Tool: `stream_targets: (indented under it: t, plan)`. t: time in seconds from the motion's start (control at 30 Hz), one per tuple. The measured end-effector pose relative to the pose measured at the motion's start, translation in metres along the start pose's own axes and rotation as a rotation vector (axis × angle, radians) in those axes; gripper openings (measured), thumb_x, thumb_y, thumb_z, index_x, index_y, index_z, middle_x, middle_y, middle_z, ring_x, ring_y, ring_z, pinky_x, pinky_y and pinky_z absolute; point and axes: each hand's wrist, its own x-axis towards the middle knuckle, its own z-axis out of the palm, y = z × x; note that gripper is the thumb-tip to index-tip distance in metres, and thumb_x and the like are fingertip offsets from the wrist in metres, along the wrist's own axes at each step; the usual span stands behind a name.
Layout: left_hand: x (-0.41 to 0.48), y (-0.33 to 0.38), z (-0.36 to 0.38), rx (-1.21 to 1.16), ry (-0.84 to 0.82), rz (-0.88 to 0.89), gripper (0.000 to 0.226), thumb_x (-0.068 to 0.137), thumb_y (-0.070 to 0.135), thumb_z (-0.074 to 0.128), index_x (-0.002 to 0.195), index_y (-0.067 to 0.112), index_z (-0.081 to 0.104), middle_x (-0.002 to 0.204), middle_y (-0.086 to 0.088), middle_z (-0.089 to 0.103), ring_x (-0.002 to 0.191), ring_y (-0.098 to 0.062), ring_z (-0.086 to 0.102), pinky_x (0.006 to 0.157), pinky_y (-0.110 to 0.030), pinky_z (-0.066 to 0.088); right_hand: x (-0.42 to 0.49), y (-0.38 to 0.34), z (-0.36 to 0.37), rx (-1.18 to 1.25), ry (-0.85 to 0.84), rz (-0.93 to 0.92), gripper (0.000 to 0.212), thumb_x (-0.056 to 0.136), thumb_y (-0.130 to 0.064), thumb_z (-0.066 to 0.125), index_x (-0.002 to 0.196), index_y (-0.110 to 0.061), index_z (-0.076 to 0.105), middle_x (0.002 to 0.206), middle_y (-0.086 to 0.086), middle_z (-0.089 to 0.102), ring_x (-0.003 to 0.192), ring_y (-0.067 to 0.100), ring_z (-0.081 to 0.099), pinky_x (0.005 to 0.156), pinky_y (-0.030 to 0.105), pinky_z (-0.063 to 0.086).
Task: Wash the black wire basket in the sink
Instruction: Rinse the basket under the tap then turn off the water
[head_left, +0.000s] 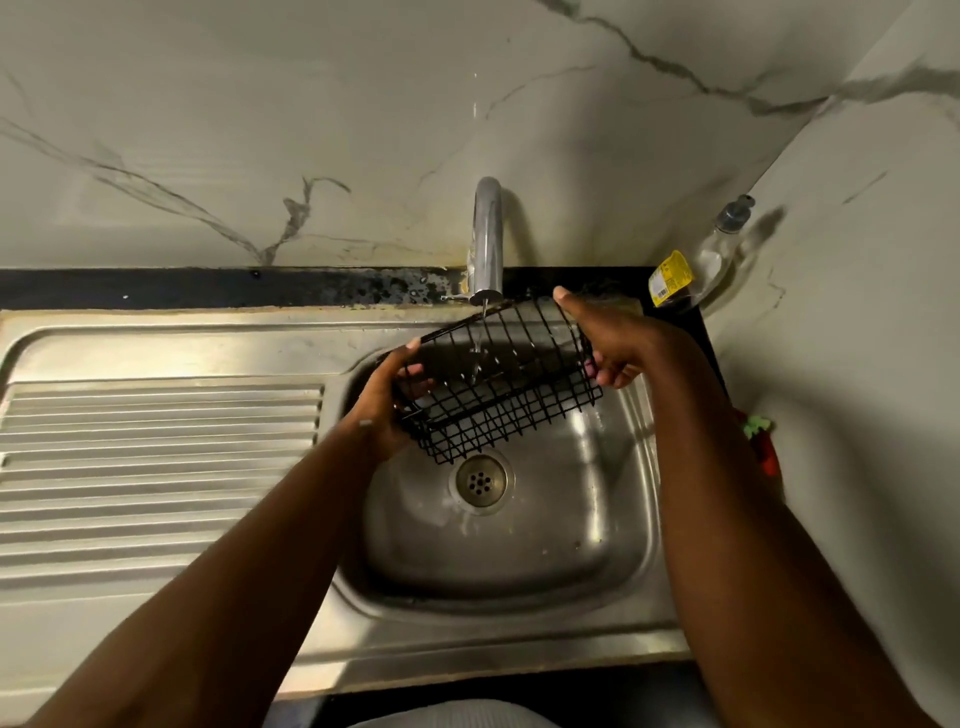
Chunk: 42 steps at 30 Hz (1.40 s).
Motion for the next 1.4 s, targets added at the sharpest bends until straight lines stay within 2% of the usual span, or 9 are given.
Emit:
stream_targets:
  t: [0.13,0.33,0.4,0.53,0.67,0.77,0.93,1.2,1.4]
  plan:
    - [0.003,-0.017,-0.014,-0.158,0.02,-0.017,0.055,0.086,0.065,0.07,0.112,0.017,0.074,0.106,-0.004,0.079,0.117,-0.03,0.063,0.111,-0.05,0.042,-0.008,-0.018,0.011,-0.188,0.091,-0.302,0.074,0.091,-0.084,0.029,0.143,-0.036,0.051,0.118,0.003,0.066,0.083,0.019,0.063,0.074,0.034,0.048]
    - [0.005,-0.039,-0.024,-0.089,0.09,-0.012,0.074,0.079,0.069,0.075,0.134,0.021,0.064,0.13,-0.003,0.071,0.121,-0.032,0.063,0.105,-0.057,0.048,-0.004,-0.013,0.022,-0.228,0.111,-0.315,0.094,0.075,-0.097,0.034,0.146,-0.038,0.049,0.129,0.002,0.065,0.079,0.016,0.072,0.06,0.027,0.049]
    - [0.011,-0.039,-0.027,-0.035,0.158,0.015,0.076,0.081,0.07,0.073,0.135,0.018,0.063,0.129,-0.005,0.071,0.118,-0.031,0.065,0.101,-0.054,0.051,-0.004,-0.013,0.028,-0.224,0.13,-0.318,0.091,0.076,-0.093,0.041,0.148,-0.037,0.048,0.143,0.006,0.06,0.101,0.024,0.071,0.079,0.034,0.056]
    - [0.021,-0.033,-0.022,0.198,0.363,0.123,0.091,0.09,0.069,0.062,0.156,0.01,0.04,0.145,-0.013,0.058,0.129,-0.034,0.058,0.104,-0.05,0.05,-0.011,-0.017,0.045,-0.291,0.173,-0.332,0.082,0.088,-0.08,0.047,0.152,-0.029,0.043,0.157,0.009,0.046,0.138,0.033,0.048,0.107,0.045,0.041]
    - [0.012,-0.031,-0.01,0.58,0.382,0.295,0.098,0.087,0.087,0.042,0.162,0.025,0.028,0.166,-0.017,0.028,0.152,-0.039,0.03,0.125,-0.055,0.023,-0.019,-0.031,0.059,-0.332,0.218,-0.365,0.084,0.086,-0.08,0.053,0.149,-0.025,0.049,0.153,0.009,0.051,0.137,0.031,0.051,0.109,0.043,0.042]
    - [0.011,-0.031,-0.002,0.827,0.242,0.506,0.111,0.076,0.101,0.024,0.159,0.028,0.033,0.165,-0.011,0.032,0.154,-0.032,0.023,0.126,-0.056,0.016,-0.021,-0.042,0.066,-0.389,0.28,-0.381,0.08,0.085,-0.08,0.053,0.141,-0.022,0.058,0.141,0.009,0.061,0.128,0.03,0.057,0.093,0.037,0.046]
    - [0.006,-0.026,0.0,1.073,0.271,0.742,0.129,0.06,0.095,0.069,0.159,0.021,0.03,0.158,-0.002,0.045,0.146,-0.021,0.04,0.12,-0.047,0.039,-0.02,-0.058,0.065,-0.52,0.324,-0.358,0.082,0.082,-0.087,0.046,0.125,-0.019,0.066,0.113,0.006,0.071,0.106,0.028,0.066,0.082,0.035,0.049]
    - [0.001,-0.024,-0.004,1.158,0.336,0.787,0.123,0.053,0.098,0.069,0.148,0.025,0.045,0.139,0.005,0.064,0.128,-0.014,0.06,0.108,-0.041,0.052,-0.02,-0.056,0.068,-0.574,0.209,-0.291,0.1,0.076,-0.095,0.04,0.15,-0.028,0.047,0.153,0.009,0.05,0.139,0.035,0.047,0.107,0.047,0.041]
    - [0.004,-0.026,0.005,1.142,0.395,0.792,0.119,0.054,0.093,0.072,0.143,0.019,0.046,0.135,-0.001,0.062,0.128,-0.021,0.056,0.11,-0.043,0.048,-0.024,-0.046,0.072,-0.495,0.337,-0.326,0.085,0.083,-0.089,0.042,0.145,-0.032,0.054,0.147,0.007,0.056,0.133,0.032,0.052,0.103,0.043,0.042]
